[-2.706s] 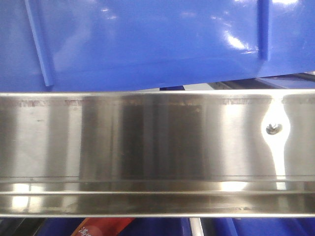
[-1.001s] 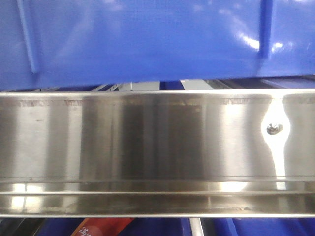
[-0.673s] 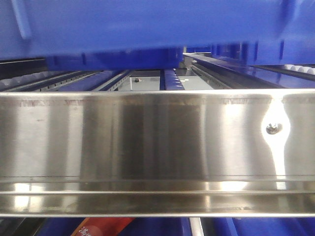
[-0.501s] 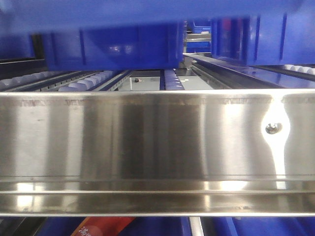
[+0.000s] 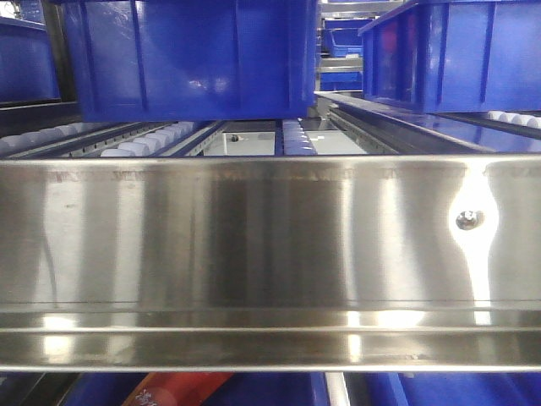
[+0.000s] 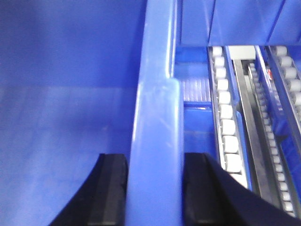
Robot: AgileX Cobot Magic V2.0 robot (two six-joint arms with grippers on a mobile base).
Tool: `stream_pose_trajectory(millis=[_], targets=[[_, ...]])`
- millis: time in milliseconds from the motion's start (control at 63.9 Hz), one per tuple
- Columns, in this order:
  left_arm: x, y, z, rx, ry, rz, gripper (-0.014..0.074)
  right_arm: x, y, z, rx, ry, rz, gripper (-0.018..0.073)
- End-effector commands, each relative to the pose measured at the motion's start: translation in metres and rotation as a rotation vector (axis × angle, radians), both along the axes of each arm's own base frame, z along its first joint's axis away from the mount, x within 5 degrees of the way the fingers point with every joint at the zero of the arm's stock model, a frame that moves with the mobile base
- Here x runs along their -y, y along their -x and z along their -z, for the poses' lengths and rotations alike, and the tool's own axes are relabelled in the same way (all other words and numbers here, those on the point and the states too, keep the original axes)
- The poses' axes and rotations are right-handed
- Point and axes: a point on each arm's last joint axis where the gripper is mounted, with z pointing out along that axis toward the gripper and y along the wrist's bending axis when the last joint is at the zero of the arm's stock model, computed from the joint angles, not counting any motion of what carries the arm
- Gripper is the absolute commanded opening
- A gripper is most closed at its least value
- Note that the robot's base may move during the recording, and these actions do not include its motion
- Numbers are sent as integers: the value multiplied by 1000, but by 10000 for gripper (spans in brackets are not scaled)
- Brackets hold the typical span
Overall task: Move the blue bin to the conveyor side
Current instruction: 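Pull the gripped blue bin off the roller lane toward the robot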
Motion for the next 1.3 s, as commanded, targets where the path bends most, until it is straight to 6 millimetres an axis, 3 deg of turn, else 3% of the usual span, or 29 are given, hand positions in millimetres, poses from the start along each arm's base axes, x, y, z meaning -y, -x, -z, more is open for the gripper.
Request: stream_pose_trajectory(millis=[0, 1283], targets=[[-4, 11, -15, 137, -18, -19, -18, 9, 12, -16, 152, 22, 32, -80], [-4, 15, -17, 146, -17, -20, -18, 10, 17, -18, 163, 17, 31, -80]])
